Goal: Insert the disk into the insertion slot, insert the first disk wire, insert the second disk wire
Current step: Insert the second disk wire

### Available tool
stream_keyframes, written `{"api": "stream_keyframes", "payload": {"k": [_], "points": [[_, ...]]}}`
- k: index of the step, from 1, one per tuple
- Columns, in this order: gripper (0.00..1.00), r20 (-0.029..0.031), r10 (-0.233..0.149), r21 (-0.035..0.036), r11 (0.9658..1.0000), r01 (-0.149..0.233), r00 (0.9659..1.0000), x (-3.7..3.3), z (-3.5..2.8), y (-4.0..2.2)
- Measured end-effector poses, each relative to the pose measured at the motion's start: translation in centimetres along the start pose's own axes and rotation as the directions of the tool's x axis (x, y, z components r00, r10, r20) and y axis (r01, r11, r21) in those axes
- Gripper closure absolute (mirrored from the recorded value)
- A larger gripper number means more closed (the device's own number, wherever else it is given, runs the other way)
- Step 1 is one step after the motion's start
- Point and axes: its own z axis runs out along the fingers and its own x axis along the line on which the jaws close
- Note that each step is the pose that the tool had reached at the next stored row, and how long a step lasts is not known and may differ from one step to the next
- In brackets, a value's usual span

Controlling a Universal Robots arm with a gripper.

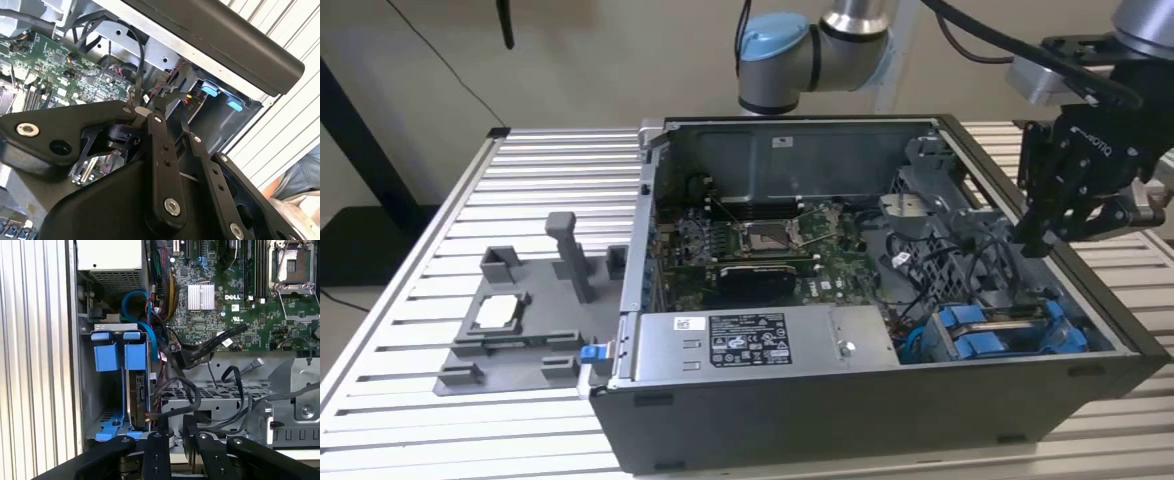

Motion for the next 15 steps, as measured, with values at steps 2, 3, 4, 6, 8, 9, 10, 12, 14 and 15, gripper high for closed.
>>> {"api": "stream_keyframes", "payload": {"k": [2, 3, 4, 6, 8, 9, 10, 12, 14, 15], "points": [[0.73, -0.0001, 0.000, 0.0000, 1.0000, 0.000, 1.0000, -0.10, -0.38, 0.01], [0.73, 0.0001, 0.000, 0.0000, 1.0000, 0.000, 1.0000, -0.14, -0.57, 0.01], [0.73, 0.0001, 0.000, 0.0001, 1.0000, 0.000, 1.0000, -0.18, -0.72, 0.02], [0.73, 0.0001, 0.000, 0.0010, 1.0000, 0.000, 1.0000, -0.22, -0.99, 0.10], [0.73, 0.0003, 0.000, 0.0033, 1.0000, 0.000, 1.0000, -0.24, -1.17, 0.32], [0.73, 0.0005, 0.000, 0.0050, 1.0000, 0.000, 1.0000, -0.24, -1.20, 0.47], [0.73, 0.0004, 0.000, 0.0079, 1.0000, 0.000, 1.0000, -0.24, -1.23, 0.67], [0.73, 0.0007, 0.000, 0.0170, 0.9999, 0.000, 1.0000, -0.26, -1.23, 1.17], [0.73, 0.0009, 0.000, 0.0252, 0.9997, 0.000, 1.0000, -0.30, -1.22, 1.68], [0.73, 0.0011, -0.001, 0.0294, 0.9996, 0.001, 1.0000, -0.33, -1.22, 1.96]]}}
